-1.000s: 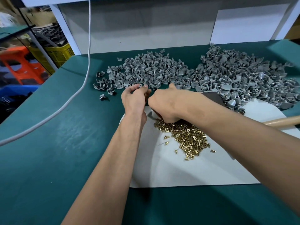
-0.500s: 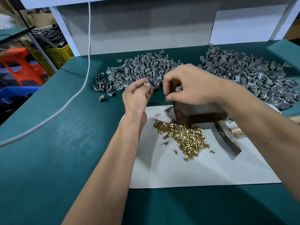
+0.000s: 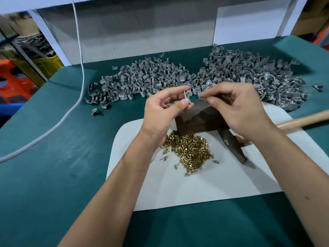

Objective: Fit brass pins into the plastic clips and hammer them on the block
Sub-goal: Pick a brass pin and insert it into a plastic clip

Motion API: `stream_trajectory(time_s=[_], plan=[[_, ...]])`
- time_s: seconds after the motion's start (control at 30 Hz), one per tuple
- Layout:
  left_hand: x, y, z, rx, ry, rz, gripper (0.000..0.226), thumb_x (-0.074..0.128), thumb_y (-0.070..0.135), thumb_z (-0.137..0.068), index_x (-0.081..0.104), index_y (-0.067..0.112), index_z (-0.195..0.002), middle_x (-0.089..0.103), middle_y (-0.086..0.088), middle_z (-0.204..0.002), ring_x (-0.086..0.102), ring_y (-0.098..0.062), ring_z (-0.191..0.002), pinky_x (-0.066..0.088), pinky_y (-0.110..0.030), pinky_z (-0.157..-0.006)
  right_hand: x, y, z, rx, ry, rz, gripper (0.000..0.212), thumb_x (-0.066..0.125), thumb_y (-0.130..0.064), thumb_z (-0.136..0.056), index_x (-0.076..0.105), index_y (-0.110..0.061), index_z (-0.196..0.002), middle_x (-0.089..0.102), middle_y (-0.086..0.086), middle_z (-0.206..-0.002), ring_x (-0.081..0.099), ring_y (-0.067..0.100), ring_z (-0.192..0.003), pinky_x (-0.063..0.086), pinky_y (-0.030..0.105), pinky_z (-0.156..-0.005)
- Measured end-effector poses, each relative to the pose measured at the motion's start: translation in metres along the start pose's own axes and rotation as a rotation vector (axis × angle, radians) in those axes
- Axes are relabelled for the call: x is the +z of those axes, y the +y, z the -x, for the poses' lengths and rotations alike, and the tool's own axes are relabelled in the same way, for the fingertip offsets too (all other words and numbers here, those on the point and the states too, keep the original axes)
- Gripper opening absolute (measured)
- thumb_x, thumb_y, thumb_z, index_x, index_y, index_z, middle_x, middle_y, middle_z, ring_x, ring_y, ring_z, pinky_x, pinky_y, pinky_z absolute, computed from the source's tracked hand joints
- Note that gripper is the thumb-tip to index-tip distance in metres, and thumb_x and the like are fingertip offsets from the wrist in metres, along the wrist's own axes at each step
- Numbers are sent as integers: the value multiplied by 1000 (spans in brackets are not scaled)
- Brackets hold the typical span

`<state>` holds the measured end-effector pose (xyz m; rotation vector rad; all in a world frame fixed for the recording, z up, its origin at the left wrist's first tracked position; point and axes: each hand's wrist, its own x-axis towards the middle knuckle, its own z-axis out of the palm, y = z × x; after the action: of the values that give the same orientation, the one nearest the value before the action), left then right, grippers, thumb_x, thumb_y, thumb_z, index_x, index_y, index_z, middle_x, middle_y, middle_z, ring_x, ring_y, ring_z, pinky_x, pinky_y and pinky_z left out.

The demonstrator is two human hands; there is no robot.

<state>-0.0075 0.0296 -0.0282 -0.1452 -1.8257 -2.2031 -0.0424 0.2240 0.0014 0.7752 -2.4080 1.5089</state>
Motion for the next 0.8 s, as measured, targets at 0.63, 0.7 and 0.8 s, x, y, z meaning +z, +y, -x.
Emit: stream_trajectory(time_s=[0.63, 0.7, 0.8], plan=[[0, -7, 0, 48, -68, -102, 31, 74, -8, -85, 71, -4, -116, 76, -19, -97, 73, -27, -88, 62, -40, -88, 20, -8, 11, -180, 167, 124, 31, 77, -7, -84, 58, -12, -108, 73, -11, -88, 70, 6, -91, 52, 22, -91], [0, -7, 0, 37, -74, -84, 30, 74, -8, -85, 72, -3, -115, 77, -17, -98, 73, -26, -89, 62, -37, -86, 20, -7, 11, -179, 174, 121, 31, 77, -6, -85, 58, -11, -108, 72, -11, -89, 70, 6, -91, 53, 23, -91], [1, -7, -1, 25, -79, -65, 29, 74, -9, -85, 72, -2, -113, 77, -16, -97, 74, -24, -87, 62, -34, -85, 21, -5, 11, -174, 185, 122, 31, 77, -6, -85, 58, -11, -108, 72, -10, -89, 69, 5, -91, 54, 22, -89]])
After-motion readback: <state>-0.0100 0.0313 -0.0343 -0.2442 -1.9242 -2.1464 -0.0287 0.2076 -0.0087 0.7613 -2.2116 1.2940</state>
